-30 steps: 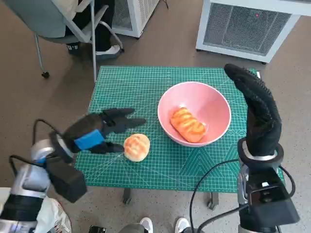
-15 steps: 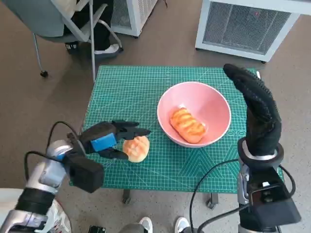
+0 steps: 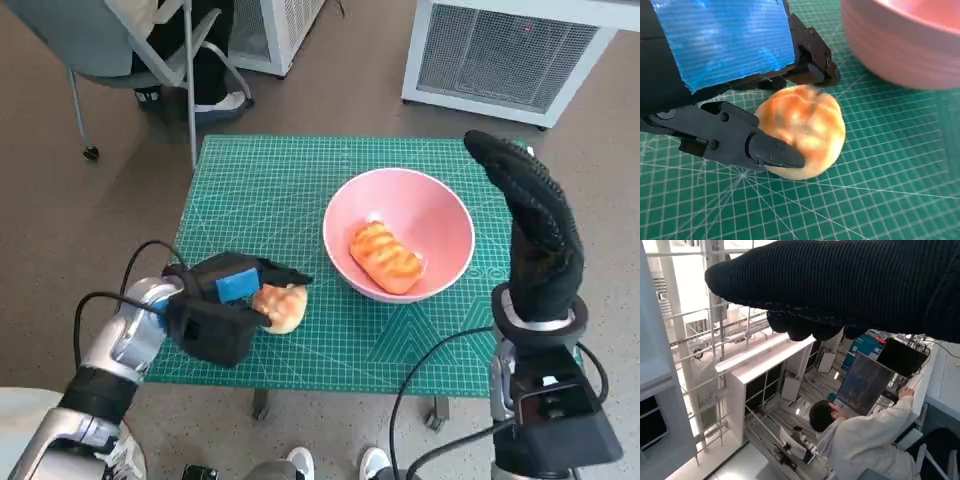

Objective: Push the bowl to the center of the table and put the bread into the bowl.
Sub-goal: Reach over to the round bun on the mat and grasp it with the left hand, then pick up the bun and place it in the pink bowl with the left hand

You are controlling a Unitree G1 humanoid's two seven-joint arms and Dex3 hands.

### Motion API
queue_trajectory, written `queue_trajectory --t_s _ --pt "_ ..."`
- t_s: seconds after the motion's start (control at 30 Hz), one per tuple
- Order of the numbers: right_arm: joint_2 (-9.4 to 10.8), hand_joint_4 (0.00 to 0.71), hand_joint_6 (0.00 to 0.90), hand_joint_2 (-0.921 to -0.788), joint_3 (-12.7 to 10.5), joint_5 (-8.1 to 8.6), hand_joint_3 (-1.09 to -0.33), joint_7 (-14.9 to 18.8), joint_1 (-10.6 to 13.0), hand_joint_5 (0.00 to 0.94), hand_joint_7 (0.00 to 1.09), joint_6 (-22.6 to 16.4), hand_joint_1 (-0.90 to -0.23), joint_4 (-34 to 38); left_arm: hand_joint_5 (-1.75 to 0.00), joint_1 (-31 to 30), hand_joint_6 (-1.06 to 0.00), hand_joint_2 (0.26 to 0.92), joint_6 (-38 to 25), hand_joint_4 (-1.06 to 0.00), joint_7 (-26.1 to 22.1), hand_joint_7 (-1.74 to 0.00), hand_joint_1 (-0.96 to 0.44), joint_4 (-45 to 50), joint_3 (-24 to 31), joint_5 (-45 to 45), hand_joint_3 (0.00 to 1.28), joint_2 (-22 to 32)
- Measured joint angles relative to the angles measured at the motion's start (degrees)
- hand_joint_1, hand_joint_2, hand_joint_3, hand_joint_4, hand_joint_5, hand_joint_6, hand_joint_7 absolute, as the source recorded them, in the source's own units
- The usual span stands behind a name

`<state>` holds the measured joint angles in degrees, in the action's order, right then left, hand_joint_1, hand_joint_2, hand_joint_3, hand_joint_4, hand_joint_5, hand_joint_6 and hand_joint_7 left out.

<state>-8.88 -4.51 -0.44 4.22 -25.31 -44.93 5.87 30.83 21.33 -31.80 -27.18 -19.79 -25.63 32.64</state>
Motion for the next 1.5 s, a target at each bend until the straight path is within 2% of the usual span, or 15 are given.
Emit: queue_trajectory --t_s 0.13,0.37,0.47,0.7,0.83,1.03,1.17,1.3,1.5 --pt "0.0 0.409 0.041 -0.921 -0.2 -0.28 -0.547 0.0 0.0 0.009 0.85 0.0 -0.373 0.0 -1.18 0.0 -0.55 0.920 0.4 -0.66 0.4 -1.21 0.00 0.8 0.1 0.0 0.12 0.3" --pt "0.0 0.409 0.042 -0.921 -0.3 -1.67 -0.550 -0.5 0.1 0.008 0.85 0.0 -0.363 0.0 -1.21 -0.3 -0.57 0.920 0.8 -0.66 0.1 -1.21 0.00 3.4 1.4 1.1 0.11 1.5" --pt "0.0 0.409 0.043 -0.921 -0.3 -1.93 -0.551 -0.6 0.1 0.008 0.85 0.0 -0.362 0.0 -1.22 -0.4 -0.57 0.920 0.6 -0.65 -0.6 -1.21 0.00 5.3 2.9 2.7 0.11 2.0" --pt "0.0 0.410 0.045 -0.921 -0.4 -1.93 -0.549 -0.6 0.1 0.009 0.85 -0.1 -0.369 0.0 -1.22 0.0 -0.65 0.920 -2.1 -0.67 -1.2 -1.11 0.00 13.2 8.5 7.6 0.07 2.6" --pt "0.1 0.411 0.045 -0.921 -0.4 -1.94 -0.548 -0.7 0.1 0.009 0.84 -0.2 -0.371 0.3 -1.19 1.9 -0.72 0.914 -3.0 -0.69 0.5 -1.04 0.00 17.7 11.5 9.2 0.04 2.3" --pt "0.2 0.411 0.045 -0.921 -0.4 -1.96 -0.549 -1.0 -0.1 0.009 0.84 -0.2 -0.368 0.6 -1.14 6.6 -0.78 0.901 -3.1 -0.74 5.6 -0.98 0.00 21.3 13.8 10.0 0.01 -0.7" --pt "0.3 0.411 0.045 -0.921 -0.3 -1.96 -0.549 -1.1 -0.2 0.008 0.84 -0.4 -0.366 0.8 -1.12 10.0 -0.80 0.896 -1.0 -0.75 9.4 -0.96 0.00 21.0 13.3 9.5 0.01 -3.9" --pt "0.4 0.412 0.045 -0.921 -0.3 -1.98 -0.549 -1.3 -0.3 0.009 0.84 -0.5 -0.368 1.0 -1.13 14.3 -0.78 0.906 3.3 -0.73 12.6 -1.00 0.00 17.3 11.2 7.5 0.01 -7.1" --pt "0.7 0.414 0.044 -0.921 -0.2 -1.98 -0.547 -1.6 -0.4 0.010 0.84 -0.5 -0.372 1.0 -1.20 20.6 -0.70 0.919 8.0 -0.66 13.6 -1.09 0.00 7.6 7.1 5.6 0.05 -10.9"
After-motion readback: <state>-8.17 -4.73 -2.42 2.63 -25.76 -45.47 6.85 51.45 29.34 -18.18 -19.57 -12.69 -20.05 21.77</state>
